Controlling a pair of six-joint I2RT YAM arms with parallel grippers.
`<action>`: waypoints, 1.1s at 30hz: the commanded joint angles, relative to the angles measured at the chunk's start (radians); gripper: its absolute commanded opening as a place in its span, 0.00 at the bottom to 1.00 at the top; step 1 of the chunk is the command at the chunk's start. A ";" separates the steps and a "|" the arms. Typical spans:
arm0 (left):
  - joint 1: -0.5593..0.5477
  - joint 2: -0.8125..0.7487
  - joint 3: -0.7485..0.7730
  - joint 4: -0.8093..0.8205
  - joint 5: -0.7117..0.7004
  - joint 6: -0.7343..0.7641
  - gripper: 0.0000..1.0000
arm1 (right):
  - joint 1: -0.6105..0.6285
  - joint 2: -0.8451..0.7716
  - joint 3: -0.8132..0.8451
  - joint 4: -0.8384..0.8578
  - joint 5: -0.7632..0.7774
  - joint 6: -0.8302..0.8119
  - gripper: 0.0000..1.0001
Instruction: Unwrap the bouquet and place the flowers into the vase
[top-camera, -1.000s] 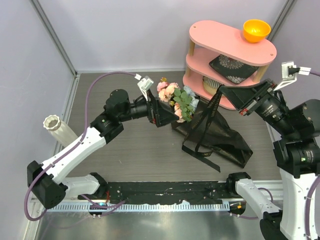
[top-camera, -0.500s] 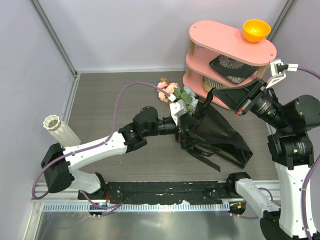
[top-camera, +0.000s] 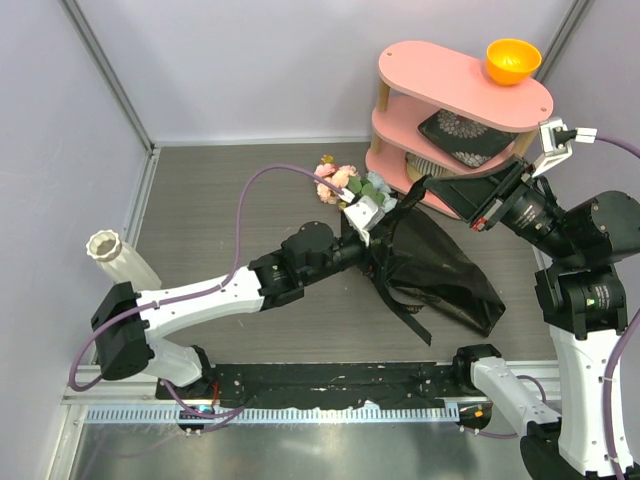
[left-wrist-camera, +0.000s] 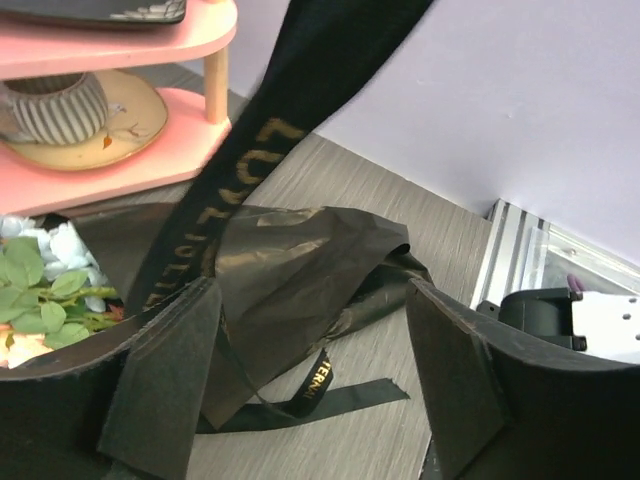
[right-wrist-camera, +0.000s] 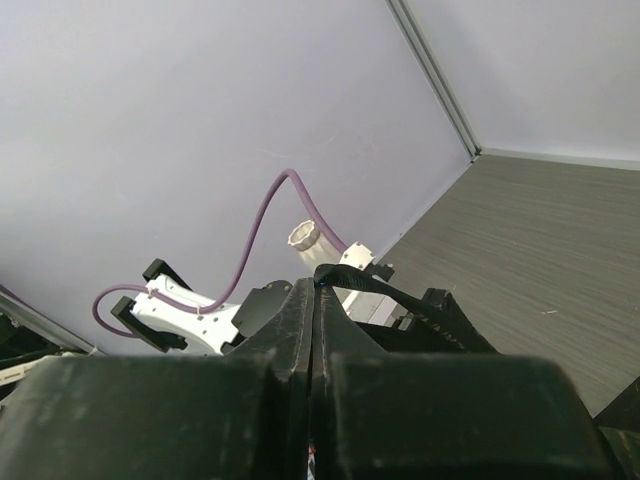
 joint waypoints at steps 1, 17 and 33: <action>-0.005 0.036 0.068 -0.023 -0.108 -0.047 0.69 | 0.003 0.008 -0.002 0.032 0.006 0.003 0.01; 0.076 -0.094 0.060 -0.049 0.505 -0.128 0.84 | 0.003 -0.002 -0.004 0.003 0.038 -0.009 0.01; 0.113 -0.035 0.103 -0.094 0.206 -0.193 0.89 | 0.003 0.024 0.013 -0.001 0.107 0.031 0.01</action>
